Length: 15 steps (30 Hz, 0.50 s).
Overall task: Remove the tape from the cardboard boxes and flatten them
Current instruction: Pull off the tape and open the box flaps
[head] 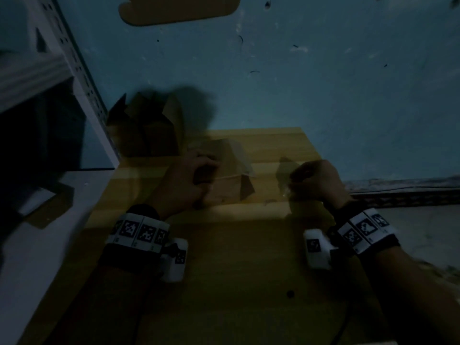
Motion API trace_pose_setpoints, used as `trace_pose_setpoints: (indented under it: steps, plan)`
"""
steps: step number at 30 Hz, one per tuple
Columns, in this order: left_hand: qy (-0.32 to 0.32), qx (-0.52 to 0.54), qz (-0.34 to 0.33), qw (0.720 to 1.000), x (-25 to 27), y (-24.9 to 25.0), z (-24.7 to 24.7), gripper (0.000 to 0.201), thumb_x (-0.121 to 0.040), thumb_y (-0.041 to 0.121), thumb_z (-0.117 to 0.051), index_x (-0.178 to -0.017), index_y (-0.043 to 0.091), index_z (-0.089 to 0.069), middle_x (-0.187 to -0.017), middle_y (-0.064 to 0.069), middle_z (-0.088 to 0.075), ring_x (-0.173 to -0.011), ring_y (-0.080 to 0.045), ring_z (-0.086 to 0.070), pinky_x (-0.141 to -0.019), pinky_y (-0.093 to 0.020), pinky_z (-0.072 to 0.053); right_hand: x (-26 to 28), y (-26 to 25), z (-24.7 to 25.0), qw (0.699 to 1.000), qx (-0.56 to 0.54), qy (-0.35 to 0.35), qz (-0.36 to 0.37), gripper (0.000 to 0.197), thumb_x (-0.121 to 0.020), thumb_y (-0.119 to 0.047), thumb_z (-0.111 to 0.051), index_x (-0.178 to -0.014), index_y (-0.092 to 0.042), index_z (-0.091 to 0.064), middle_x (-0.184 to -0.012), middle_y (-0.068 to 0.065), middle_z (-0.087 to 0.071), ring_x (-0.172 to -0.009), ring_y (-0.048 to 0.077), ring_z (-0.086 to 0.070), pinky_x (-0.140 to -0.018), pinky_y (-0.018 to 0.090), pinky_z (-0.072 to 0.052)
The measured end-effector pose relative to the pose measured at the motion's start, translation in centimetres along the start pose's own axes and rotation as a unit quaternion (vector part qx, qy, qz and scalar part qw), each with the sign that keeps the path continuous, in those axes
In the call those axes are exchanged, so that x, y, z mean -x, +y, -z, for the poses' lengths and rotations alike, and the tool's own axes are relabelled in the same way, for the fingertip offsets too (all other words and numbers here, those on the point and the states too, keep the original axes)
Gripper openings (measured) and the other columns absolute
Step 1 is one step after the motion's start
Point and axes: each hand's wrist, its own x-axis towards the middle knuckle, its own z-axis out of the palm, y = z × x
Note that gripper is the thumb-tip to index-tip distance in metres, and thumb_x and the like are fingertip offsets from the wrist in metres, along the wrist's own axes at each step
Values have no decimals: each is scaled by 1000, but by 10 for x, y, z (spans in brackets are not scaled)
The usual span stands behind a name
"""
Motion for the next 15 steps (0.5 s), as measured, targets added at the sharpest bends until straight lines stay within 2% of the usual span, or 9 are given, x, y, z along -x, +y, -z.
trace_pose_setpoints:
  steps: [2, 5, 8, 11, 15]
  plan:
    - [0, 9, -7, 1000, 0, -1, 0, 53, -76, -1, -78, -124, 16, -64, -136, -1, -52, -126, -15, -47, -100, -24, -39, -2, 1, 0, 999, 48, 19, 1, 26, -76, -10, -89, -98, -8, -75, -90, 4, -67, -81, 15, -62, -56, 17, -43]
    - [1, 20, -4, 1000, 0, -2, 0, 53, -76, -1, -79, -124, 15, -65, -137, -1, -52, -127, -15, -47, -103, -27, -40, -4, 5, 3, 997, 56, 59, 19, 25, -72, -15, -92, -89, -8, -76, -86, 7, -70, -79, 20, -65, -69, 31, -54]
    - [4, 11, -4, 1000, -1, -3, -1, 53, -75, -2, -78, -123, 16, -65, -136, 0, -52, -127, -15, -47, -104, -28, -40, -1, 4, 5, 996, 48, 68, 28, 8, -79, -7, -86, -84, -7, -79, -75, 9, -69, -66, 19, -66, -69, 33, -56]
    - [5, 17, -2, 1000, 0, -1, -1, 51, -77, -1, -77, -123, 16, -65, -135, 2, -51, -127, -15, -47, -105, -30, -41, -3, 5, 6, 995, 25, 88, 26, 8, -79, 3, -80, -83, -4, -79, -70, 15, -71, -64, 26, -71, -69, 40, -62]
    - [0, 27, 1, 1000, 1, 0, -1, 50, -77, -1, -78, -122, 17, -65, -134, 0, -52, -127, -18, -48, -105, -36, -44, -5, 9, 7, 994, 28, 102, 41, 14, -78, 2, -81, -91, -3, -80, -83, 17, -74, -68, 27, -69, -66, 34, -55]
